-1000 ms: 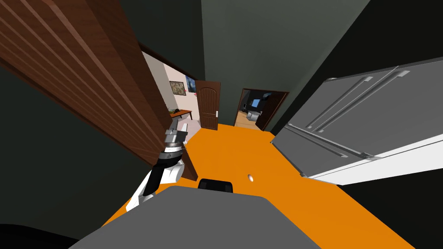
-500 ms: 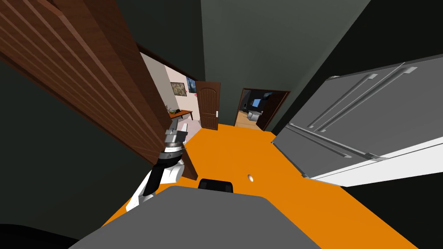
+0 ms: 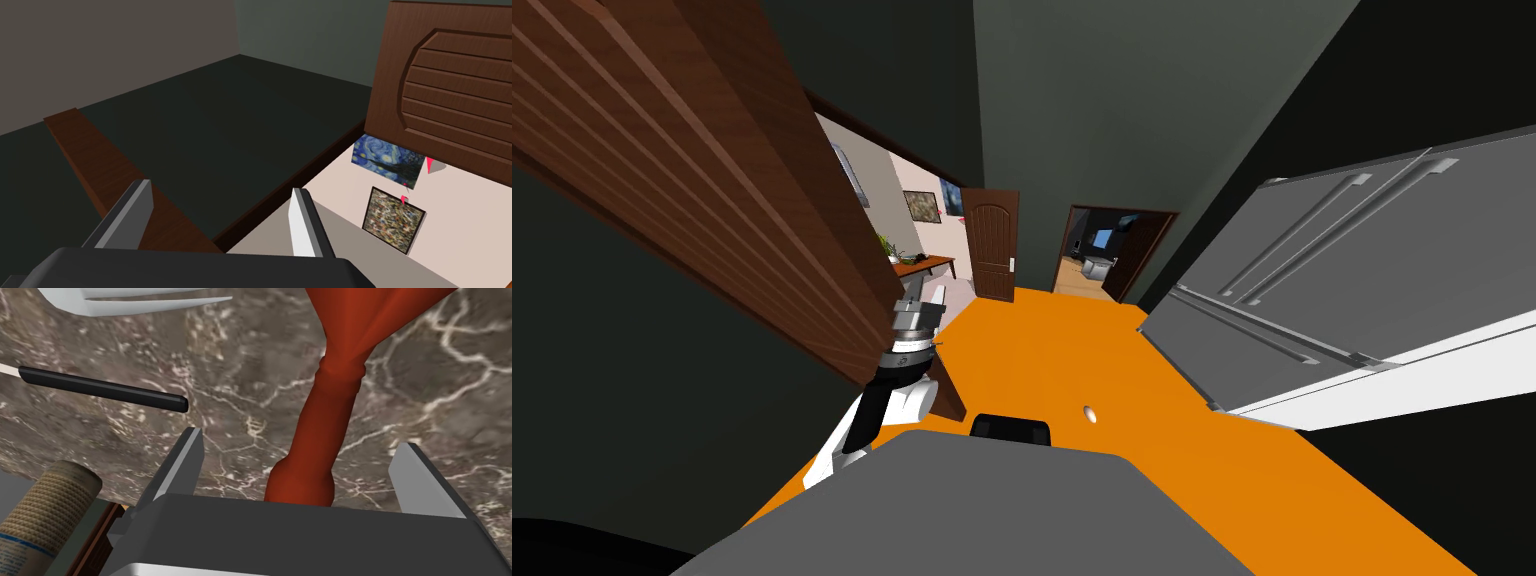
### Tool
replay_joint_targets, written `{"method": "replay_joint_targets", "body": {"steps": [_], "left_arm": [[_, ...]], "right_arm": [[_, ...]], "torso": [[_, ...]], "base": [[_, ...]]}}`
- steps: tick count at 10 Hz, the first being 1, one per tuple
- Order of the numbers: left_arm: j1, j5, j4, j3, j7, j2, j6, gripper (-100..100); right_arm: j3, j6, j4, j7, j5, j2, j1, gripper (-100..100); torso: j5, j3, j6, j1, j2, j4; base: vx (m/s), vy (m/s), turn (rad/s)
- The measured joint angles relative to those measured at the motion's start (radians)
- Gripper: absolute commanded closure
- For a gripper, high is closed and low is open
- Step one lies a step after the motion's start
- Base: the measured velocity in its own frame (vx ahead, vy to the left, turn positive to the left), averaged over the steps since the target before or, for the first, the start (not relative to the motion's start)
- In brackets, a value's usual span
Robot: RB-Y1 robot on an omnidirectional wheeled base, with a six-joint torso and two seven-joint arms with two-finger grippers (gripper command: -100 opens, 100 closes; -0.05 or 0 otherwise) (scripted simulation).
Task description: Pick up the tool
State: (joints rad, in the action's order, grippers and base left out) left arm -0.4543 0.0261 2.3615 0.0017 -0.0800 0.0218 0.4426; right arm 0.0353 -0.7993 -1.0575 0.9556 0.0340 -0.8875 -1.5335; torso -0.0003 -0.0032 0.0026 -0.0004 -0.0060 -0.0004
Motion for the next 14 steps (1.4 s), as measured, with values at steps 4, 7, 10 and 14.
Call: {"method": "replay_joint_targets", "body": {"steps": [4,7,10,14], "left_arm": [[0.0,0.0,0.0,0.0,0.0,0.0,0.0,0],[0.0,0.0,0.0,0.0,0.0,0.0,0.0,0],[0.0,0.0,0.0,0.0,0.0,0.0,0.0,0],[0.0,0.0,0.0,0.0,0.0,0.0,0.0,0]], "right_arm": [[0.024,-0.031,0.076,0.023,0.016,0.029,0.055,-100],[0.03,-0.042,0.098,0.032,0.02,0.039,0.068,100],[0.03,-0.042,0.098,0.032,0.02,0.039,0.068,100],[0.013,-0.018,0.038,0.016,0.009,0.018,0.027,100]], "torso": [[0.0,0.001,0.0,0.001,0.001,0.0],[0.001,0.002,0.0,0.002,0.003,0.001],[0.0,0.002,0.0,0.001,0.004,0.001],[0.001,0.003,-0.001,0.003,0.005,0.001]], "base": [[0.032,-0.017,-0.04],[0.002,-0.002,-0.005],[0.0,0.0,0.0],[-0.031,0.018,0.053]]}}
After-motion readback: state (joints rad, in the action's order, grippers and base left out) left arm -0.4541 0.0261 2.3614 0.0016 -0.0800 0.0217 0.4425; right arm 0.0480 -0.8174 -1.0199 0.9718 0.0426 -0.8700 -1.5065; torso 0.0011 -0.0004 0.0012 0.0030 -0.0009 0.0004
